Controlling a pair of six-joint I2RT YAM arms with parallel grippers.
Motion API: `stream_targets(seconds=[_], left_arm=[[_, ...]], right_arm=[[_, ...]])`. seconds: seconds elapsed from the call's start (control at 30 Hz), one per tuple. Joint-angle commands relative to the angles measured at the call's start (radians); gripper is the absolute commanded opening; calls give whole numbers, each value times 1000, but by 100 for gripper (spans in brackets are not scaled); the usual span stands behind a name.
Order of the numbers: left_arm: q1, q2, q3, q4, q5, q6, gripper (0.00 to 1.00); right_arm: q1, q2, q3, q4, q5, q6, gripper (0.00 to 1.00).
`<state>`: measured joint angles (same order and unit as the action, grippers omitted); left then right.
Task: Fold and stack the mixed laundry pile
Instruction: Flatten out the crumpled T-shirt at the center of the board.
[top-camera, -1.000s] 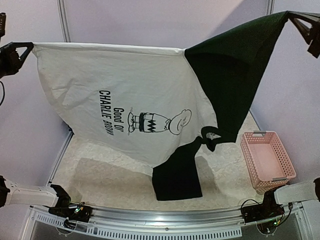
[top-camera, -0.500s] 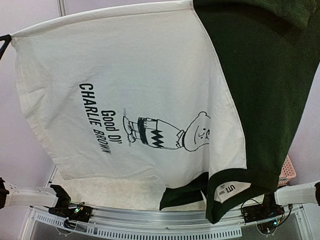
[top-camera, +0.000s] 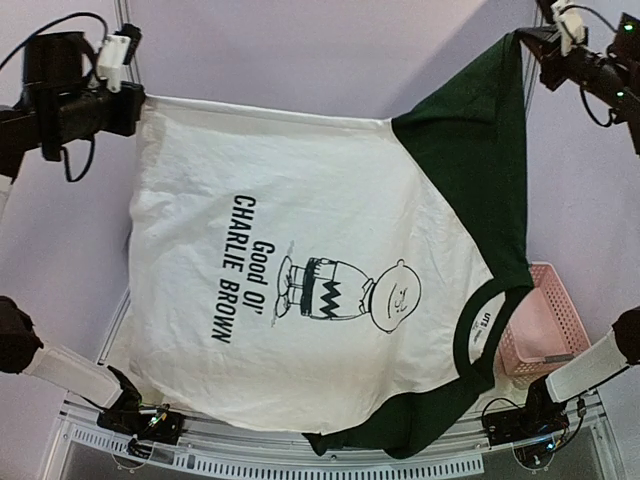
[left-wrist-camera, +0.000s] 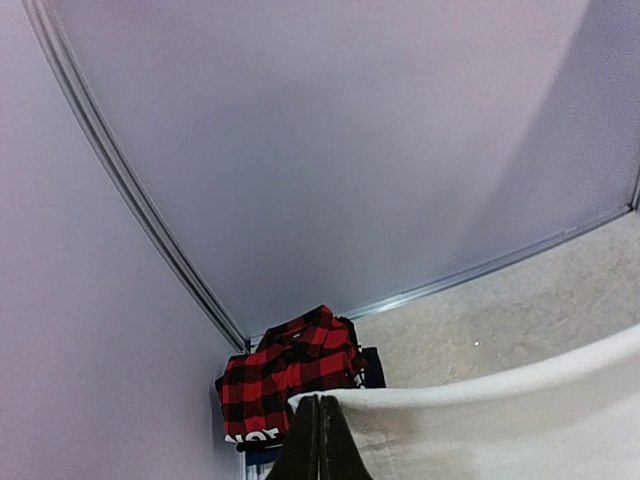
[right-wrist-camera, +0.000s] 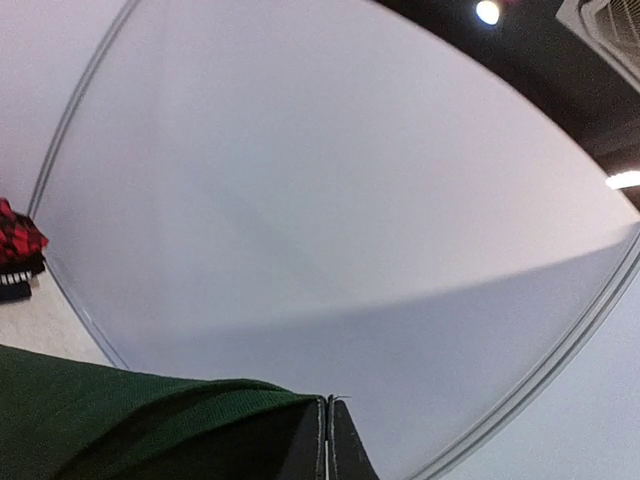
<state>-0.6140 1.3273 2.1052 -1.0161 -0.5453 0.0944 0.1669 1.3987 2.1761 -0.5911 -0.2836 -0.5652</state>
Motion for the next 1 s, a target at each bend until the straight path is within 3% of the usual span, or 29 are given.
stream_targets(seconds=[0.0,0.27,0.47,0.67,0.97], left_arm=[[7,50,70,47,-65,27,0],[6,44,144,81,15,21,0],[3,-45,139,89,179,-3,0],[2,-160,100,93,235,-13,0],[2,-248,159,89,314,29,0]], right_arm=[[-8,12,-15,55,172,-65,0],[-7,-1,87,47,120,-18,0],[-7,-84,119,26,62,19,0],[-9,-186,113,-18,-8,43,0],[-8,-266,197,58,-53,97,0]])
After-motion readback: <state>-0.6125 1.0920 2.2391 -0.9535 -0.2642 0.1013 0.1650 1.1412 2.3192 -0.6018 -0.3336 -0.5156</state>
